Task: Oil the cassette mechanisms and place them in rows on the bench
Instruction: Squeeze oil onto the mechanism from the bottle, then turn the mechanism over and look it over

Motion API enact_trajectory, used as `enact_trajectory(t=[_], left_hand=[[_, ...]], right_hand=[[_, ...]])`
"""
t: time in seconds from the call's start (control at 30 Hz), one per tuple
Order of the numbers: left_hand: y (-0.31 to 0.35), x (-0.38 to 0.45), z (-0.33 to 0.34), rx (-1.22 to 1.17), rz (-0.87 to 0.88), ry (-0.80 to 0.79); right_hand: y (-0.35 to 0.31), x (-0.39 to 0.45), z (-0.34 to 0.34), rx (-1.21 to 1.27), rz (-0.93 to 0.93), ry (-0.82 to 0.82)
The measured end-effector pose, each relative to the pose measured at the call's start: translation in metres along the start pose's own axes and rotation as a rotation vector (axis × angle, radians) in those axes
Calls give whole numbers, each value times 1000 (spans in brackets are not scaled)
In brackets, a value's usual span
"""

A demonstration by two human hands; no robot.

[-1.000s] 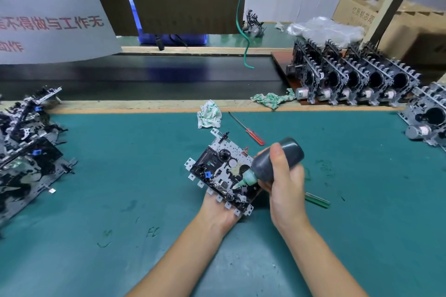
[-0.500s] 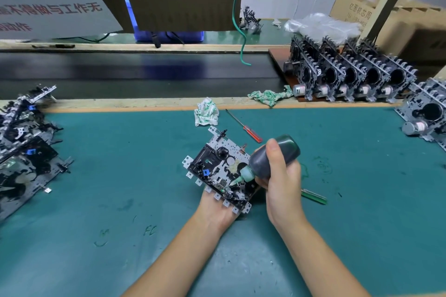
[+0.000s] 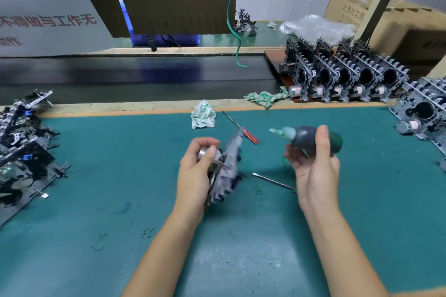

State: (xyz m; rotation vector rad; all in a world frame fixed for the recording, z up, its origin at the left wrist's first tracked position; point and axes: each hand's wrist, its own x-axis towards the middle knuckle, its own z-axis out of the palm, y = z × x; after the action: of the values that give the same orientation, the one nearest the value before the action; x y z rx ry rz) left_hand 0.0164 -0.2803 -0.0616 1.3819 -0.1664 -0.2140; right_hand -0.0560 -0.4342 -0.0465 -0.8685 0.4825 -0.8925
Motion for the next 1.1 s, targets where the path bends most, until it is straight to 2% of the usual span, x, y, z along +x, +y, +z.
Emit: enact_trajectory(t=[0.03, 0.1, 0.17, 0.23, 0.37, 0.5, 0.6, 0.63, 0.7, 0.73, 0.8, 0.83, 0.93, 1.0, 1.1], left_hand=[[-2, -1, 0, 248, 165, -7], [-9, -6, 2, 602, 367, -17], [-11, -12, 5, 724, 394, -40], [-12, -13, 5, 670, 287, -79], [-9, -6, 3, 607, 156, -127], [-2, 4, -7, 469, -60, -277], [0, 6, -12, 387, -139, -331], [0, 7, -12, 369, -156, -345], [0, 7, -14, 340, -189, -377], [0, 8, -16, 319, -200, -393], [-1, 8, -20, 268, -209, -419], [-2, 7, -22, 244, -202, -427], [-5, 6, -25, 211, -152, -456], [-5, 5, -26, 208, -122, -502], [-4, 5, -30, 191, -114, -522]], right_hand=[[0, 3, -2, -94, -16, 13], [7, 6, -8, -367, -68, 24], [15, 10, -13, -596, -122, 2], [21, 13, -16, -724, -143, -29], [25, 14, -17, -726, -127, -45], [29, 10, -15, -856, -189, -113], [28, 4, -11, -863, -203, -114], [25, 1, -9, -852, -264, -67], [15, -7, -7, -816, -501, 4], [8, -11, -7, -798, -612, -33], [-6, -17, -10, -834, -664, -310], [-11, -19, -13, -960, -620, -515], [-15, -20, -15, -1541, -434, -1095], [-12, -20, -12, -1732, -445, -1261], [-7, -19, -6, -1815, -493, -1271]])
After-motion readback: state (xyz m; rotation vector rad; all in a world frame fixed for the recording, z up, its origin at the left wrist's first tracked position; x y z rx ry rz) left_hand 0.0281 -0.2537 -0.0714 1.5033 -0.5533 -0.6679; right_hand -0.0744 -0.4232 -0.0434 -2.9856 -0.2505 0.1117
